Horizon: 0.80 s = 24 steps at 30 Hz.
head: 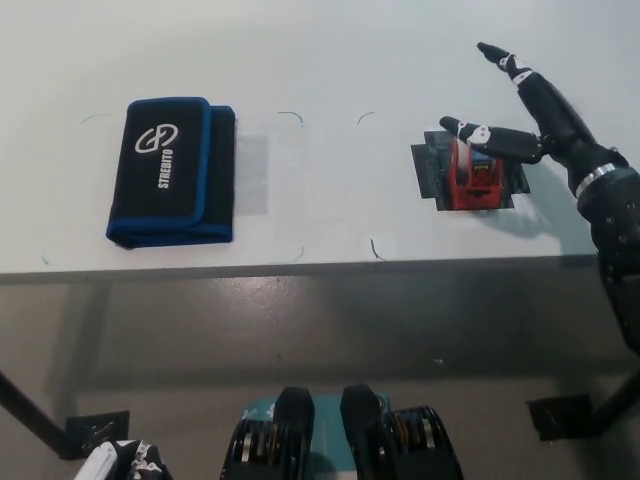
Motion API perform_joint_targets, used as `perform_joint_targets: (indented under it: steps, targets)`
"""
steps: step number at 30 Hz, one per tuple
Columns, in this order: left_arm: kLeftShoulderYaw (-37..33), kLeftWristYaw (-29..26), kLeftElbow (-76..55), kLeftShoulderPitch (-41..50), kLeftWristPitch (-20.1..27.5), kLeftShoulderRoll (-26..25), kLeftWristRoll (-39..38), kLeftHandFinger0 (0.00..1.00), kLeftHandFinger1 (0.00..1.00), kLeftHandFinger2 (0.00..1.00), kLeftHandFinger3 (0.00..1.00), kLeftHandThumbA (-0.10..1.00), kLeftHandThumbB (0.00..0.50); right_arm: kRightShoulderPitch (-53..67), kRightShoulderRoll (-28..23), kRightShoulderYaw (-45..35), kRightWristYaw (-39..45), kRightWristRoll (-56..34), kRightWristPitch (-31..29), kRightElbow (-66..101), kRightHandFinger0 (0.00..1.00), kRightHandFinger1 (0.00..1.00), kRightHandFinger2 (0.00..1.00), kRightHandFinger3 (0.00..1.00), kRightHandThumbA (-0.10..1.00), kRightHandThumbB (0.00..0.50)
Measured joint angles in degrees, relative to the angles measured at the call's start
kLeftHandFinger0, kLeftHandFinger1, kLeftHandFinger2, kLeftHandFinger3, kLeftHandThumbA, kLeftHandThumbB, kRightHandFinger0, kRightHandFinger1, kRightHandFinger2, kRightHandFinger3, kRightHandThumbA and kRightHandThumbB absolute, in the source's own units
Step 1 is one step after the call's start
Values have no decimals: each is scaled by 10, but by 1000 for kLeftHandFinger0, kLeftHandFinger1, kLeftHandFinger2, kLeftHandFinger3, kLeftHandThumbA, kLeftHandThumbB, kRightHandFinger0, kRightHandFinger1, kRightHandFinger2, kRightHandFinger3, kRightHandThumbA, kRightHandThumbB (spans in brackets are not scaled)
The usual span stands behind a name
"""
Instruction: Use the right hand to move the tape on the right hand side to the notebook on the left hand side
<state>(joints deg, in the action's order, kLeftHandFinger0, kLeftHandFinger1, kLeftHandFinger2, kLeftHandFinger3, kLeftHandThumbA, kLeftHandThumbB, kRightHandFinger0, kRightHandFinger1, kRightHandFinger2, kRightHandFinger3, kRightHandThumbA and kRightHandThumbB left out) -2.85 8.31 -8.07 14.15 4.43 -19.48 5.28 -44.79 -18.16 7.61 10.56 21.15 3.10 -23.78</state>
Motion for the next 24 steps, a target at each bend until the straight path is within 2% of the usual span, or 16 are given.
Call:
perform_joint_targets:
  steps: [9, 10, 12, 13, 17, 20, 21, 24]
  targets:
    - [1, 0, -1, 1, 0, 0, 0, 238, 183, 218, 381, 225, 26, -12, -19, -2, 1, -2, -9, -36, 1000, 1000, 1000, 1000, 806, 500]
    - [2, 0, -1, 2, 0, 0, 0, 239, 183, 219, 381, 226, 24, -12, -24, -2, 1, -2, -9, -40, 1000, 1000, 1000, 1000, 768, 500]
    - [2, 0, -1, 2, 0, 0, 0, 238, 182, 219, 380, 225, 23, -15, -32, -4, 1, -2, -9, -51, 1000, 1000, 1000, 1000, 778, 500]
    - [2, 0, -1, 3, 0, 1, 0, 239, 182, 218, 378, 224, 21, -16, -36, -6, 1, -3, -10, -60, 1000, 1000, 1000, 1000, 749, 481]
    - [3, 0, -1, 3, 0, 1, 0, 241, 182, 213, 372, 242, 26, -16, -47, -18, 0, -11, -10, -93, 1000, 1000, 1000, 1000, 705, 470]
    - [4, 0, 0, 3, 1, 3, 0, 241, 185, 217, 373, 238, 30, -15, -48, -30, 0, -19, -14, -128, 1000, 1000, 1000, 1000, 724, 489]
    - [4, 0, 0, 3, 1, 4, 0, 239, 183, 217, 374, 222, 29, -14, -48, -31, -1, -21, -17, -140, 1000, 1000, 1000, 1000, 724, 470]
    - [4, 0, 0, 3, 1, 4, 0, 236, 181, 214, 374, 221, 30, -4, -48, -34, -4, -25, -26, -171, 1000, 1000, 1000, 1000, 722, 455]
